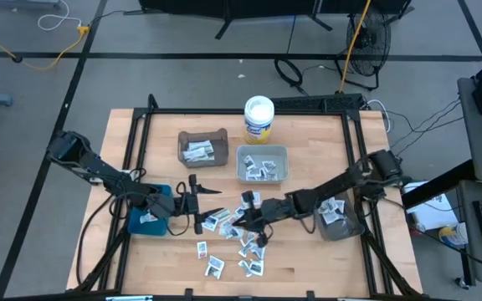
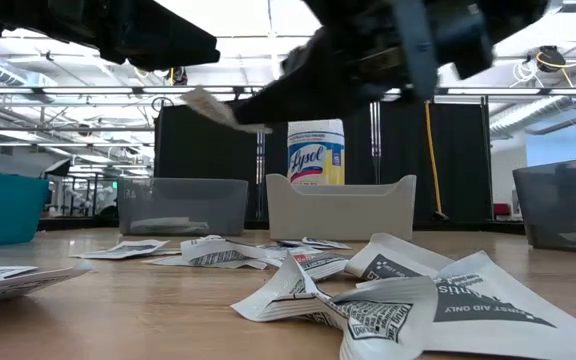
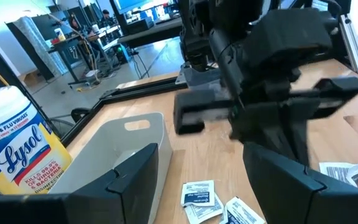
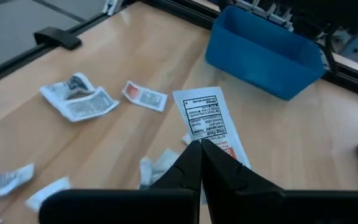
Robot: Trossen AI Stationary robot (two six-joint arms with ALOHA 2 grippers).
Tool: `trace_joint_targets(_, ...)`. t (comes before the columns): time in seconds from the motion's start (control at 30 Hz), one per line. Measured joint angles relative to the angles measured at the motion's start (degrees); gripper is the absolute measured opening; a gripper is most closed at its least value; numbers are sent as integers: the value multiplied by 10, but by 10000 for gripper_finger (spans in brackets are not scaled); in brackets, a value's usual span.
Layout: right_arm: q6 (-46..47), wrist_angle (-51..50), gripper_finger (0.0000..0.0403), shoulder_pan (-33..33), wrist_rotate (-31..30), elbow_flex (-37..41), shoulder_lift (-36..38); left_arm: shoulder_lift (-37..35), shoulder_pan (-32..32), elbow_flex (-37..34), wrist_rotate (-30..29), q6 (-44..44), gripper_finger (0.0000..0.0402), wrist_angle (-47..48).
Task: Pick & Place First Aid Supplies
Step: Move the orange ointment pack to the center of the table, then put the green bandage pack into the top black bin
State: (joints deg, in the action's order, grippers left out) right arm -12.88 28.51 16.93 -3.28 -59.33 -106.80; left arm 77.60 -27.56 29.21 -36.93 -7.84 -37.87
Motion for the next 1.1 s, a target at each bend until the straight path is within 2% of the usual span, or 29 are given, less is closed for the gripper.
trace_joint_targets(0.17, 2, -3, 0, -12, 50, -56, -55, 0, 0, 0, 0, 0, 241, 0)
trace_joint_targets(0.23, 2, 2, 0, -13, 52, -75, -72, 0, 0, 0, 0, 0, 241, 0)
trace_joint_targets(0.37, -1, 0, 1, -12, 55, -88, -86, 0, 0, 0, 0, -1, 241, 1)
trace_joint_targets(0.43, -9, -1, 9, -13, 83, -87, -86, 0, 0, 0, 0, 0, 241, 1)
trace_joint_targets(0.53, -7, 0, 39, -14, 111, -87, -86, 0, 0, 0, 0, -1, 241, 3)
trace_joint_targets(0.83, -1, -9, 177, -16, 109, -87, -82, 0, 0, 0, 0, 1, 241, 5)
trace_joint_targets(0.97, -20, -98, 212, -9, 107, -87, -38, 0, -1, 0, 46, 16, 241, 20)
trace_joint_targets(1.1, -11, -238, 221, -3, 107, -87, 25, 0, -1, 0, 107, 29, 241, 25)
